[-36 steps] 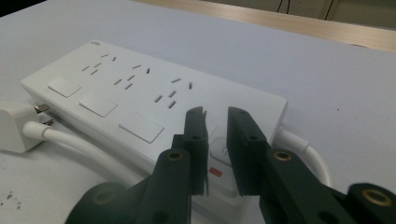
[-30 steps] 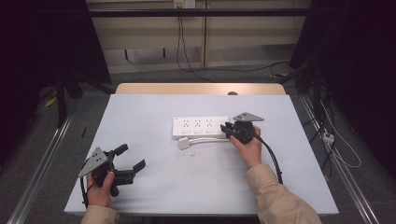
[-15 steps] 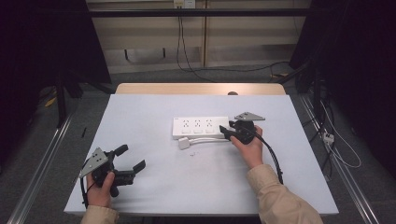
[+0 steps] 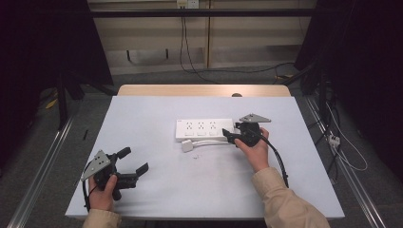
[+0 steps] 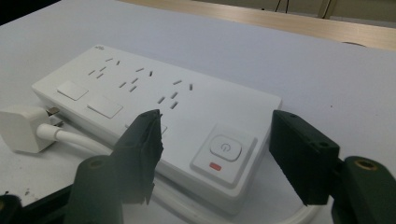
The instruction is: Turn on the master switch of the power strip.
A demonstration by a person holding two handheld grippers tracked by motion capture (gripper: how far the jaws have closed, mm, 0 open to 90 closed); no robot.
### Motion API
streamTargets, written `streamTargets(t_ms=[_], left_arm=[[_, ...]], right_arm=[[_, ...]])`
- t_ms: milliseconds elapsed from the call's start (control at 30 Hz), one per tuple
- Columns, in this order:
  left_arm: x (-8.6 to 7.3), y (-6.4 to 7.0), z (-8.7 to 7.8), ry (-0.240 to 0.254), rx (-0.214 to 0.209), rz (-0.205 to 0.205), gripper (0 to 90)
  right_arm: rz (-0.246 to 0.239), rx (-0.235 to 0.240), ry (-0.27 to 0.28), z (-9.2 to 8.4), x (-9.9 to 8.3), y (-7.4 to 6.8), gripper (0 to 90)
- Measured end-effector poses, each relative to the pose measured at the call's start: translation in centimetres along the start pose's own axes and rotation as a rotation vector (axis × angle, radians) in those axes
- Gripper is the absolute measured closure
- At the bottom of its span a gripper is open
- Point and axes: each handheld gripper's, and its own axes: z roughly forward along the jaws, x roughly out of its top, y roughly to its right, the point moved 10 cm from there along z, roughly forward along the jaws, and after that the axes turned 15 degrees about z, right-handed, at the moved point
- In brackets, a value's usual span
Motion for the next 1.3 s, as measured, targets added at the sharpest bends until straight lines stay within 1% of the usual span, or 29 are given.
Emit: streamTargets(t_ms=[167, 400, 500, 767, 933, 1067, 1300], left_arm=[[0.0, 0.0, -0.1, 0.000, 0.002, -0.001, 2.6], [-0.1, -0.1, -0.2, -0.003, 0.003, 0.001, 2.7], [0.0, -0.2, -0.2, -0.002, 0.007, -0.004, 2.7], [-0.2, 0.1, 0.0, -0.011, -0.004, 0.004, 2.6], [-0.1, 0.1, 0.0, -0.009, 0.000, 0.002, 2.6], [-0.1, 0.1, 0.0, -0.011, -0.001, 0.004, 2.7], [-0.1, 0.2, 0.0, -0.012, -0.002, 0.005, 2.6]], right_arm=[[0.001, -0.002, -0.007, -0.2, -0.1, 0.1, 31.4], [-0.009, 0.010, -0.013, -0.7, -0.1, -0.4, 28.0], [-0.010, 0.015, -0.003, -1.0, -0.2, -0.5, 27.6], [-0.005, 0.021, -0.008, -1.9, -0.8, -0.1, 23.6], [-0.010, 0.021, -0.002, -2.6, -0.9, 0.2, 22.9], [-0.021, 0.025, 0.007, -3.1, -1.0, 0.3, 22.4], [-0.023, 0.037, -0.005, -4.0, -1.7, 0.2, 20.9]])
